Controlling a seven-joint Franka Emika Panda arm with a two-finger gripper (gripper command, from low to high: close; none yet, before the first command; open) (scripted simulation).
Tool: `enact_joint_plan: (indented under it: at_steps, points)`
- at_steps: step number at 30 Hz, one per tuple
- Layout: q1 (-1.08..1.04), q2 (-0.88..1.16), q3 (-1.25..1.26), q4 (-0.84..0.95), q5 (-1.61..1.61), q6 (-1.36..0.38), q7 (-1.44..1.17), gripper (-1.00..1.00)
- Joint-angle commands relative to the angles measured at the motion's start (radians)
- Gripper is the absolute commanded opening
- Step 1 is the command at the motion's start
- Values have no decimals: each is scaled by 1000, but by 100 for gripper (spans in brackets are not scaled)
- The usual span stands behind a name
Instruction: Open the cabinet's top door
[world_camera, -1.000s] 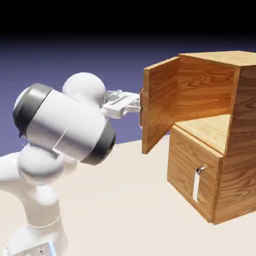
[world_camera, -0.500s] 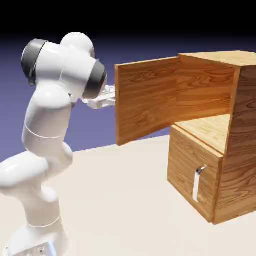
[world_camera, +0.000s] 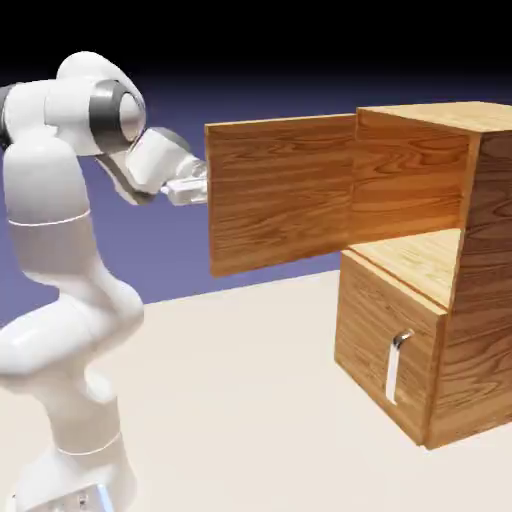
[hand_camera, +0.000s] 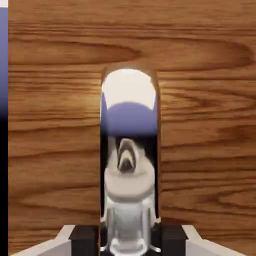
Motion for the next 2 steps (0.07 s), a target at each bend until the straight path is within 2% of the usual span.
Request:
enact_joint_plan:
  at_steps: [1, 2]
  points:
    - [-19, -36, 4, 22, 21, 7, -15, -100]
    - [-34, -67, 8, 41, 39, 11, -27, -100]
